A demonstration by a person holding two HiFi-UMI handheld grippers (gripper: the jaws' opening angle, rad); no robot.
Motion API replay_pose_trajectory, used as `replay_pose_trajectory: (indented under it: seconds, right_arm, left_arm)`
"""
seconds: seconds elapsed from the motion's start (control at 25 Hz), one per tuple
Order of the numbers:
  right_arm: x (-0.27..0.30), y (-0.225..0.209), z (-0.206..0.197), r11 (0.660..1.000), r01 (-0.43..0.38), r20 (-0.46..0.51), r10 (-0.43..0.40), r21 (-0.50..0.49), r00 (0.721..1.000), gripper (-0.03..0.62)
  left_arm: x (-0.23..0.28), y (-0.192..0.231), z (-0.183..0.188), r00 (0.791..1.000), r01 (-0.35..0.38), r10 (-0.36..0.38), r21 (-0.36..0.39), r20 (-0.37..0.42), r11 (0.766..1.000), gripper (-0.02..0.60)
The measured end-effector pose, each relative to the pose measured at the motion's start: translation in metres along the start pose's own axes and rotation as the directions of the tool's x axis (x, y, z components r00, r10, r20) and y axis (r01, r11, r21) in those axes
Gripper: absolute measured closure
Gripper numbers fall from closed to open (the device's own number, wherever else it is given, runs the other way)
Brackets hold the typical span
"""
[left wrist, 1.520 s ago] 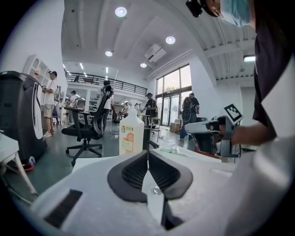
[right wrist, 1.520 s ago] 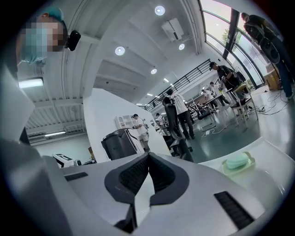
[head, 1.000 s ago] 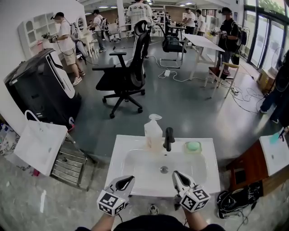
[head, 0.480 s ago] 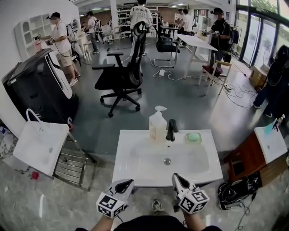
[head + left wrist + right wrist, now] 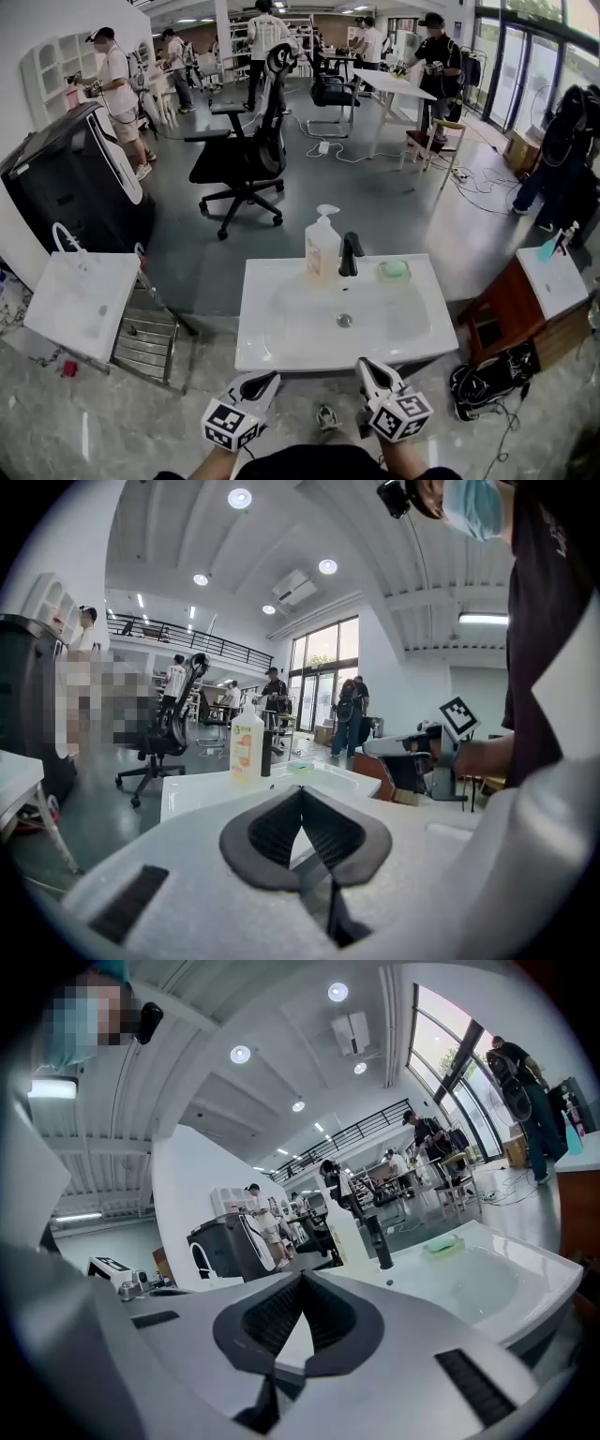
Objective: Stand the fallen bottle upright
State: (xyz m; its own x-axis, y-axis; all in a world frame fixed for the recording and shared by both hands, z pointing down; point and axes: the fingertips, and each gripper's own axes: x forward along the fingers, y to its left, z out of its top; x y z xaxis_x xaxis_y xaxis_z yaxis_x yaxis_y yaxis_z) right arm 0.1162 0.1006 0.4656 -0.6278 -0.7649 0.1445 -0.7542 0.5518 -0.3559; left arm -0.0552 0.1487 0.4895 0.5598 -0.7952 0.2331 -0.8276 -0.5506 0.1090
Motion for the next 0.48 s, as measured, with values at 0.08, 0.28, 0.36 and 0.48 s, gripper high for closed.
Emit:
replay_pose_trajectory:
  seconds: [0.08,0.28,0.36,0.48]
  right_arm:
    - [-0.005,0.002,-0.002,1.000,0.006,0.004,-0.006,0.004,1.000,0.592]
    - [-0.013,0.006,-0.006,1.000,0.013,0.002,-0.013,0.008,1.000,0.592]
    - [-0.014,0.006,-0.007,1.000,0.013,0.000,-0.013,0.009,1.000,0.593]
    - [-0.015,0.006,-0.008,1.000,0.011,-0.001,-0.011,0.008,1.000,0.592]
  left_arm:
    - [-0.002,-0.003,-0.001,1.000,0.006,-0.006,0.004,-0.002,1.000,0.561]
    - [-0.007,-0.006,-0.003,1.000,0.016,-0.016,0.009,-0.008,1.000,0.561]
    - [-0.007,-0.008,-0.004,1.000,0.020,-0.020,0.008,-0.011,1.000,0.561]
    - [-0.006,-0.010,-0.006,1.000,0.027,-0.026,0.004,-0.014,1.000,0.561]
